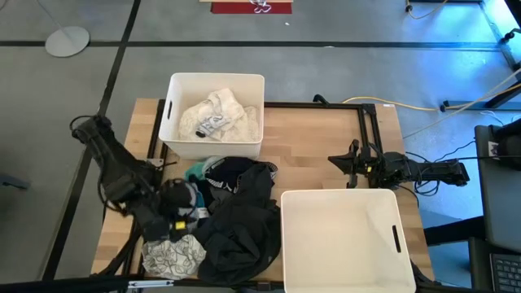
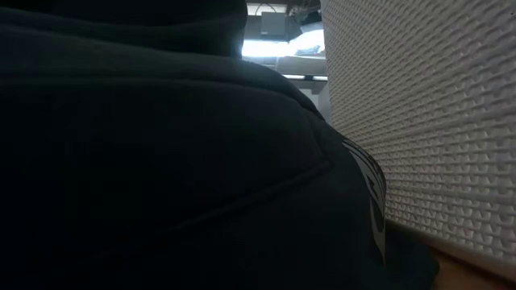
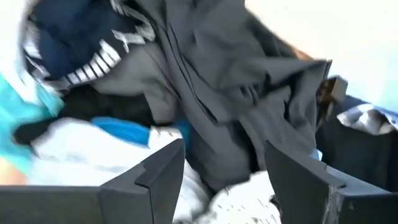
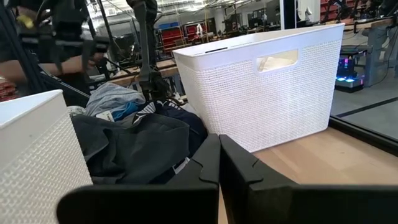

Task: Sort clothes
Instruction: Put the striped shirt into the top left laundry bin

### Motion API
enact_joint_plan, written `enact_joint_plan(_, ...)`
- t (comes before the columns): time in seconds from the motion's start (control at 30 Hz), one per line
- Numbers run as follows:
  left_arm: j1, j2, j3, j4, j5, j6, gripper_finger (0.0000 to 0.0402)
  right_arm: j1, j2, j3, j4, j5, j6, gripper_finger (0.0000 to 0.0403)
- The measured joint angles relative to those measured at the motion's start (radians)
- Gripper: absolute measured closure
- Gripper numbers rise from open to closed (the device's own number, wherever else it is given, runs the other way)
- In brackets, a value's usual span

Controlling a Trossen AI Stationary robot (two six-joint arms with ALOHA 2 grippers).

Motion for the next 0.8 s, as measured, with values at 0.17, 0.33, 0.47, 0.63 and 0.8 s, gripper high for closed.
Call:
enact_joint_plan(0.17,-0.063,0.079,0.0,0.009,0.072,-0.109,0.019,0.0,0.0,0.0,-0.001,-0.012,0.001,0.04)
enact_joint_plan(0.33,-0.103,0.158,0.0,0.01,0.141,-0.2,0.019,0.0,0.0,0.0,-0.001,-0.019,0.001,0.04)
enact_joint_plan(0.47,-0.13,0.221,0.0,0.006,0.163,-0.26,0.019,0.0,0.0,0.0,-0.001,-0.02,0.003,0.04)
enact_joint_plan(0.63,-0.155,0.304,0.0,-0.002,0.165,-0.232,0.019,0.0,0.0,0.0,-0.001,-0.02,0.024,0.04)
enact_joint_plan(0.8,-0.161,0.371,0.0,0.028,0.196,-0.23,0.019,0.0,0.0,0.0,-0.009,-0.021,0.024,0.04)
